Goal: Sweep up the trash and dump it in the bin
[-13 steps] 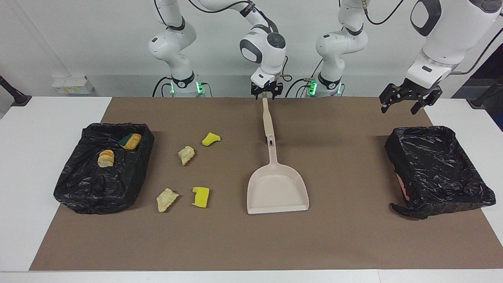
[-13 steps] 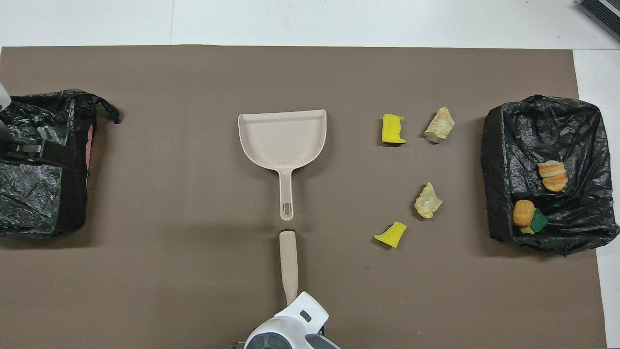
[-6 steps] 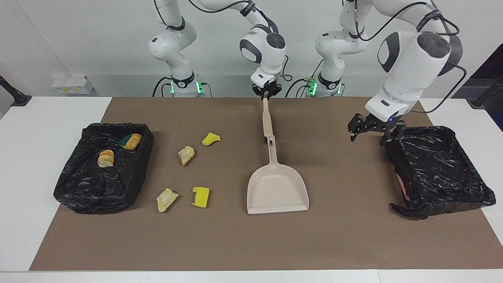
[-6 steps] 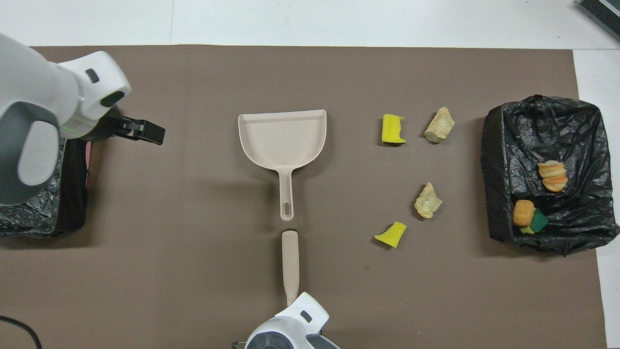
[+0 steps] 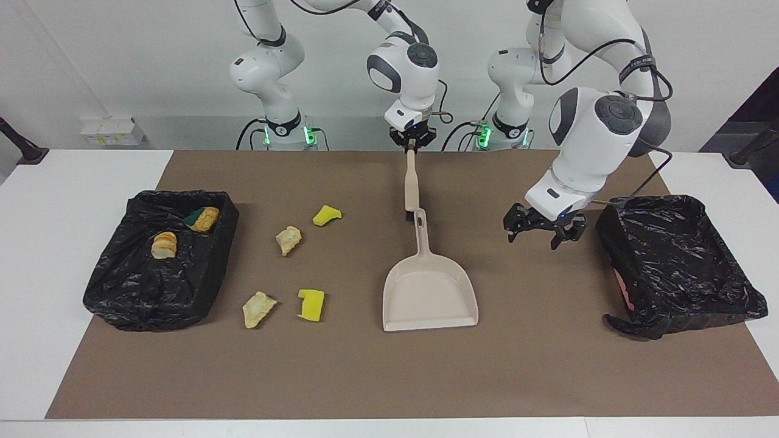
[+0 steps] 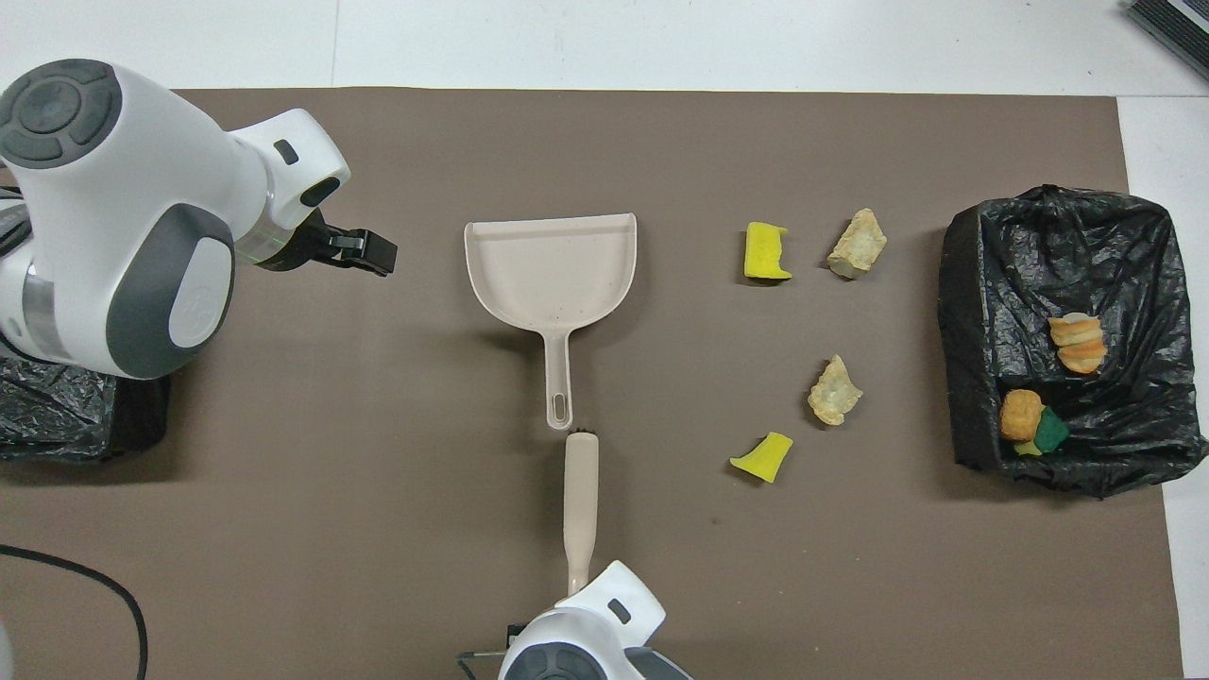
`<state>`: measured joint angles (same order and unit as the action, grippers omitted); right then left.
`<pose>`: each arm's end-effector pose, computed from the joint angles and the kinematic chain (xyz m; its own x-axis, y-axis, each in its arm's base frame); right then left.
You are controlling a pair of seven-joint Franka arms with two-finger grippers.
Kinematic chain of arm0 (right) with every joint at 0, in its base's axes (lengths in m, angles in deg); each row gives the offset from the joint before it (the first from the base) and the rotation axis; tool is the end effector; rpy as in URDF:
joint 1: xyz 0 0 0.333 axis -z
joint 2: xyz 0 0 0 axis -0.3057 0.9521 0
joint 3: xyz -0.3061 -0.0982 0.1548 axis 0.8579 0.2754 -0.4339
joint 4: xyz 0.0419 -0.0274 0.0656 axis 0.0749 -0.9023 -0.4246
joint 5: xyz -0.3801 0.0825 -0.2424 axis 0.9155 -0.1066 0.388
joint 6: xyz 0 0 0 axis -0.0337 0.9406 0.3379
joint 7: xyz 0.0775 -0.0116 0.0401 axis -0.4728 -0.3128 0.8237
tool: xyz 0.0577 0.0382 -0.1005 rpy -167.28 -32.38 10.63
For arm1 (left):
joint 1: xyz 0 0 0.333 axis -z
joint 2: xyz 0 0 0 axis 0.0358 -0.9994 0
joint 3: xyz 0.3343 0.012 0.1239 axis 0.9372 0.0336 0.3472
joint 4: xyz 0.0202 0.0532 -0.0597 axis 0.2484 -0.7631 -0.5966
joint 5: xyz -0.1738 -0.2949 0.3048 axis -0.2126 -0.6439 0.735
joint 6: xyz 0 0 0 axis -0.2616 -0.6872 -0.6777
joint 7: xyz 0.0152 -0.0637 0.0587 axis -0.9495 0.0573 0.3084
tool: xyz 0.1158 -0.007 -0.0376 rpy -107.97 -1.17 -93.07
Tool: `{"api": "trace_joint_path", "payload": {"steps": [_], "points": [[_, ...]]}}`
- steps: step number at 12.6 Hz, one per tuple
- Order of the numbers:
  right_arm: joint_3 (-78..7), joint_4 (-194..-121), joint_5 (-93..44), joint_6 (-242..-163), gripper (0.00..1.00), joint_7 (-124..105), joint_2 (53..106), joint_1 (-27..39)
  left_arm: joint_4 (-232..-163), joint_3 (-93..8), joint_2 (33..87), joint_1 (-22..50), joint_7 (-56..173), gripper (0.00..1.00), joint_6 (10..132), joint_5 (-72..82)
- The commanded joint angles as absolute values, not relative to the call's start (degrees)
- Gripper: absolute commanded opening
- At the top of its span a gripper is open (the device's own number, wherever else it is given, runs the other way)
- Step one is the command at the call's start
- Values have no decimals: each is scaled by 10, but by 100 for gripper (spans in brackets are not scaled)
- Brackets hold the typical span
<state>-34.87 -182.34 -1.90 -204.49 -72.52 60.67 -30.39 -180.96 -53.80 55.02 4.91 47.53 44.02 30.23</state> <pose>0.3105 0.4581 0.3755 0.9866 -0.0764 -0.1440 -0.0737 -0.9970 0.0239 0.6910 -0.1973 0.4882 0.9753 -0.2120 0.0614 -0.2159 -0.9741 0.0677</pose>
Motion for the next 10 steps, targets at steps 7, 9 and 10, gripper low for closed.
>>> {"api": "trace_joint_path", "payload": {"steps": [7,9,10], "points": [[-351,-1900,-5,-1916,0,-733,422,-163,-1851,-530,544,86,528,100,493,299],[-351,-1909,2,-1877,0,-712,383,-97,-1878,-530,546,122,579,100,531,300],[-351,-1909,9,-1857,0,-677,371,-61,-1883,-530,542,141,600,100,547,301]]}}
